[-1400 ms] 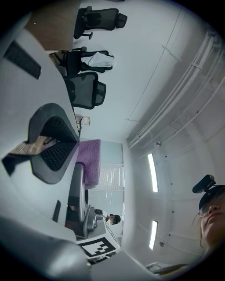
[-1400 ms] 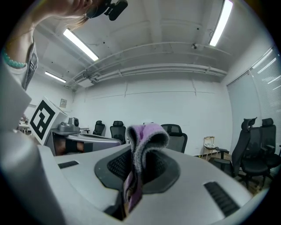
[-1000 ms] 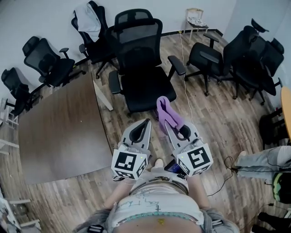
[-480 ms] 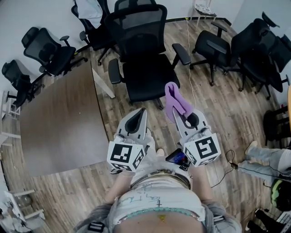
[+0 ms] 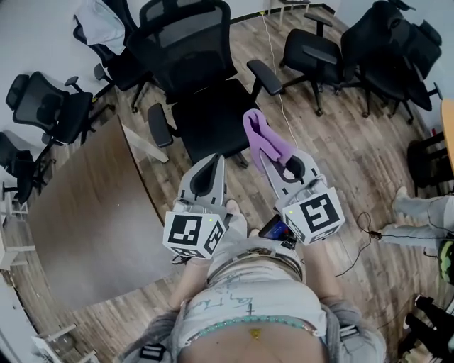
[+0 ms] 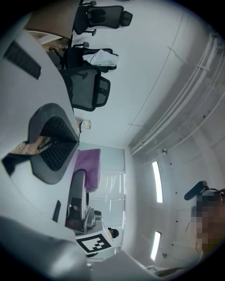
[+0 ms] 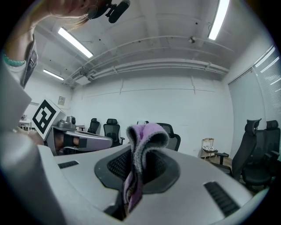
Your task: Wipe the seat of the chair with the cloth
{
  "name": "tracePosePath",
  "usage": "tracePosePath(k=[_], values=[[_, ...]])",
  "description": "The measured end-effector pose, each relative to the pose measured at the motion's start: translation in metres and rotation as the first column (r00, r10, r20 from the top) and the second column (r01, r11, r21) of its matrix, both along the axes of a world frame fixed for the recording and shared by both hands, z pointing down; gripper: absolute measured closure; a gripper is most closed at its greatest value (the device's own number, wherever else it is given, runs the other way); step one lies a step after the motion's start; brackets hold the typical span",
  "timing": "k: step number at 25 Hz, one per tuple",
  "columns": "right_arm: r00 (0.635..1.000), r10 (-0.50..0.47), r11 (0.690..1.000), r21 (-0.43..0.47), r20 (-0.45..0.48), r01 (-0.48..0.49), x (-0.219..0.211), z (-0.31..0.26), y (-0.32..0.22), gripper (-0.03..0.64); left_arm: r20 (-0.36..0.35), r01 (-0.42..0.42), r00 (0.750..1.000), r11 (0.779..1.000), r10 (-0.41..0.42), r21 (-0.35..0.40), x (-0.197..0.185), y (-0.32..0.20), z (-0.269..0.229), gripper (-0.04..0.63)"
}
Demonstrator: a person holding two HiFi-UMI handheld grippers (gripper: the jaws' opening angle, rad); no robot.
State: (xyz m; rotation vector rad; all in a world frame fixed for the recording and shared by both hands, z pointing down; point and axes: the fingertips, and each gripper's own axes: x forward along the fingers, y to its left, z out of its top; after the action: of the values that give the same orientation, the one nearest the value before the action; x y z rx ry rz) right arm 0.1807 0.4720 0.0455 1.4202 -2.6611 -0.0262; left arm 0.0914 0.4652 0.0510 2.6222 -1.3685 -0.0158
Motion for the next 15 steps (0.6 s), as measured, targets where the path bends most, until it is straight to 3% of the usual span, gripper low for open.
tracePosePath(k=[7,15], values=[[0.999,0.017,1.000,-0.002,-0.029,-0.017,-0.007,-0.002,-0.051,0.569,0.005,-0.054,0.999,0.998,0.054,-0.013,-0.005,-0.052,0.001,0.588],[0.999,0.038,0.999,0.010,-0.009,-0.038,-0.016,0.003,-0.088,0.569,0.005,-0.018,1.000,1.000,0.018,-0.018,-0.034,-0.085,0.012,0.588]])
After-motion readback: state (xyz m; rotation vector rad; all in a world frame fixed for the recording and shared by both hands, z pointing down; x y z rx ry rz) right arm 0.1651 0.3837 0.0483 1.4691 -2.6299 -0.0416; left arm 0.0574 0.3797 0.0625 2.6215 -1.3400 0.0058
